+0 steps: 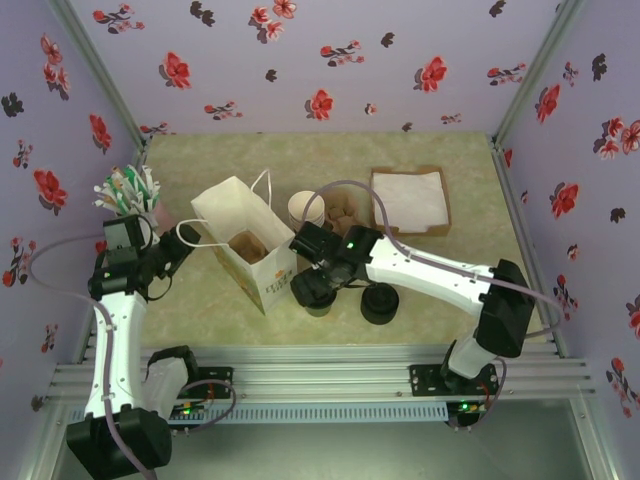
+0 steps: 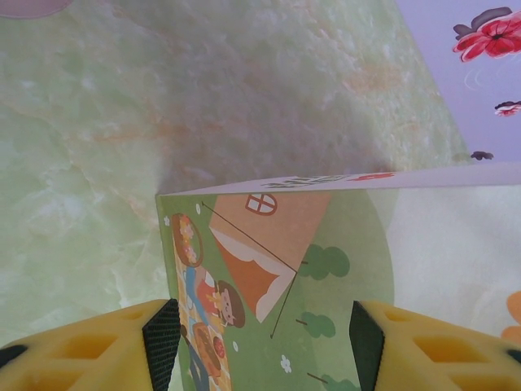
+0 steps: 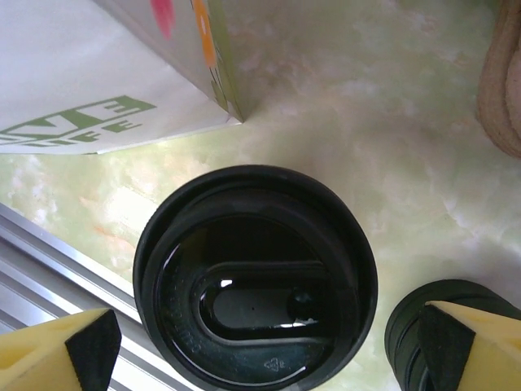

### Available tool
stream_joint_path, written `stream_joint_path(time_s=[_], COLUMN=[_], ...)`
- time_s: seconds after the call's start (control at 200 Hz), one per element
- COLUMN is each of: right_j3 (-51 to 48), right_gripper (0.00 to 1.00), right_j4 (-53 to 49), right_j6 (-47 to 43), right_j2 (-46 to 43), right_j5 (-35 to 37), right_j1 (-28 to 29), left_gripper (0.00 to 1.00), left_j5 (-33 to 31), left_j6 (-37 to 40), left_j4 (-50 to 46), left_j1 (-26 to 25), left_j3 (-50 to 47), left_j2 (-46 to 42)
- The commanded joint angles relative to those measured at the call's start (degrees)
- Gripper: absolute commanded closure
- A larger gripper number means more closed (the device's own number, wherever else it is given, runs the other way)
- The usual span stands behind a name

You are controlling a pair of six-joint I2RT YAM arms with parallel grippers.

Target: Pack the takeout coffee

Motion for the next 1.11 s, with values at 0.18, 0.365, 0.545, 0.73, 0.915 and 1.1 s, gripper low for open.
stream_joint_path(time_s=[0.18,0.365,0.545,0.73,0.915,1.1], right_j3=[3.1,4.3,5.0,5.5,6.1,6.8], right_gripper=[0.1,0.11,0.14,0.14,0.16,0.16], right_j4=[-3.1,-3.5,-4.3,-5.1,-5.6,-5.9], right_j6=[-1.3,-1.6,-1.8,-1.9,-1.9,-2.1], right_j2=[2.4,3.7,4.9,5.6,6.3,7.1], right_j5=[1.9,2.0,2.4,3.1,3.7,3.7], right_j1=[0.6,1.1,1.3,1.7,1.9,2.1], left_gripper=[0.41,0.41,0.41,0.41,0.41,0.41], left_j5=[-0.2,-0.1,-0.1,0.0,0.0,0.0], left_j6=[1.5,1.6,1.6,1.6,1.7,1.7], left_j4=[-0.7,-0.7,-0.7,-0.6,-0.6,-0.7], left_j1=[0.7,0.7,0.7,0.8,0.8,0.8], left_j3=[0.0,0.1,-0.1,-0.2,-0.2,-0.1], left_j2=[-0.6,-0.4,-0.4,-0.4,-0.5,-0.4])
